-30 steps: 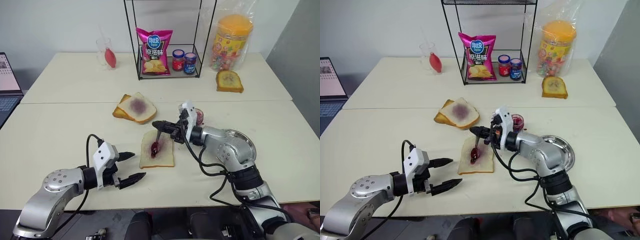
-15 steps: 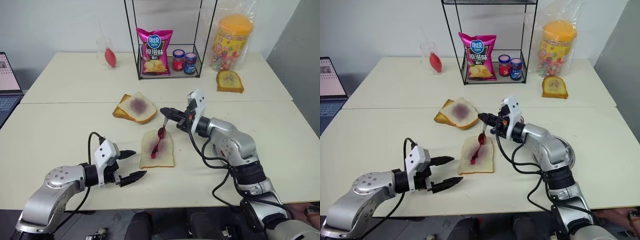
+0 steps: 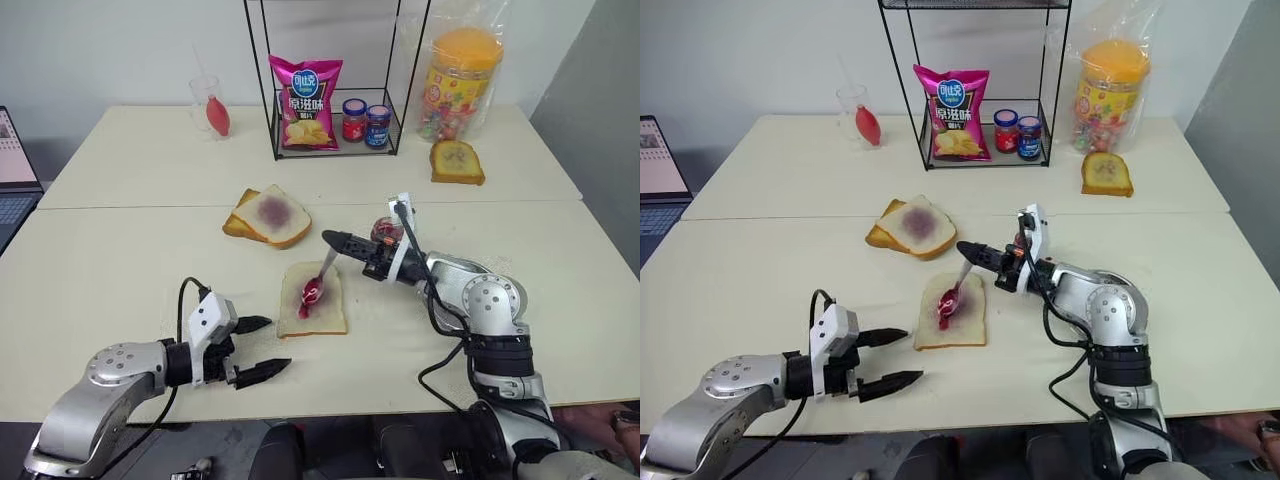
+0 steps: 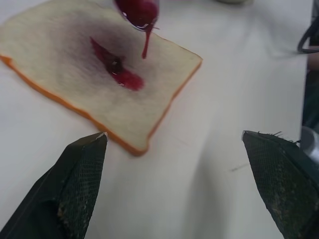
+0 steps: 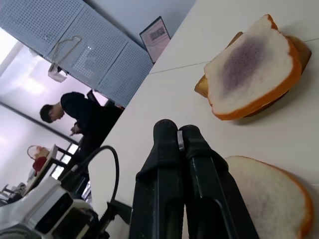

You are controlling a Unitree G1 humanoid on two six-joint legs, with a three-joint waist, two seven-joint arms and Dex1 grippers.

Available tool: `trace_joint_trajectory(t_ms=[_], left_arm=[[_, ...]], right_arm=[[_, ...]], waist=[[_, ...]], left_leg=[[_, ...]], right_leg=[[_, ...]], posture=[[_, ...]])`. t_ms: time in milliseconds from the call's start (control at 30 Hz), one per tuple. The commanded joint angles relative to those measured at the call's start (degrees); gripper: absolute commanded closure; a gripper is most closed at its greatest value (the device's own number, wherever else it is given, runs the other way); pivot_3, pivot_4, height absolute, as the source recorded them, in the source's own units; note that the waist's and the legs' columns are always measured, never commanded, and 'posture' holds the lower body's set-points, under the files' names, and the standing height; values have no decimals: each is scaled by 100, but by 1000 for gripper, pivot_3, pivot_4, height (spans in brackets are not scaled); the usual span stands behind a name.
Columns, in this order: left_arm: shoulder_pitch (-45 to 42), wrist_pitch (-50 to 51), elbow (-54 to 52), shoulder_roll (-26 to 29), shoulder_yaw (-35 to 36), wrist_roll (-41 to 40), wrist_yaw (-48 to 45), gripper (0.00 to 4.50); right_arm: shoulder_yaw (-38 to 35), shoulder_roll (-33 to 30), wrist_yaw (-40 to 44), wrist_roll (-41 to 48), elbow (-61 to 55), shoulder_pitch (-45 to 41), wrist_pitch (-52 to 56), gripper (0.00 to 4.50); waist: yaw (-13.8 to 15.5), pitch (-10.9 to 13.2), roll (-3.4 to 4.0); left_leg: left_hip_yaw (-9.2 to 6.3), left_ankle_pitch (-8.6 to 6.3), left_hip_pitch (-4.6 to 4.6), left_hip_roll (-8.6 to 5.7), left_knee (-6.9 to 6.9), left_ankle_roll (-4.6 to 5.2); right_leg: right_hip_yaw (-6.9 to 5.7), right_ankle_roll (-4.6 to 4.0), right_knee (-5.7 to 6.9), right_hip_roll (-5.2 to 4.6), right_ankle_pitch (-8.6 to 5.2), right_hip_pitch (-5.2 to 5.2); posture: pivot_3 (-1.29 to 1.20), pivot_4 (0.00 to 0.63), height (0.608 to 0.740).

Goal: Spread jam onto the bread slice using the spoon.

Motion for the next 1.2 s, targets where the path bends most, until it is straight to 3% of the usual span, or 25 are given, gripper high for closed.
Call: trace_joint_trajectory(t_ms=[33, 533, 833, 1200], left_arm=[[48, -17, -187, 102, 174, -96, -37, 0], [160, -45, -258, 135, 221, -89, 17, 0], [47, -48, -187, 163, 147, -54, -17, 0], [-30, -64, -140, 177, 106, -47, -16, 0]], right_arm=[[22, 140, -77, -15, 100, -49, -125, 4467], [657, -274, 499, -1147, 894, -114, -1232, 4467], [748, -375, 621, -1642, 1252, -400, -2025, 4467], [444, -410, 639, -1624, 1518, -821, -2112, 4467]], waist=[[0, 0, 0], [2, 0, 0], [8, -2, -3], [16, -2, -3]], left_leg=[[0, 0, 0, -1, 0, 0], [3, 0, 0, -2, 0, 0], [2, 2, 8, -3, 4, 1], [2, 3, 7, -4, 5, 2]], right_leg=[[1, 0, 0, 0, 0, 0], [2, 0, -1, -1, 0, 0], [0, 0, 2, -1, 2, 6], [1, 0, 3, -2, 3, 6]], posture=[[0, 150, 740], [0, 150, 740], [0, 150, 740], [0, 150, 740]])
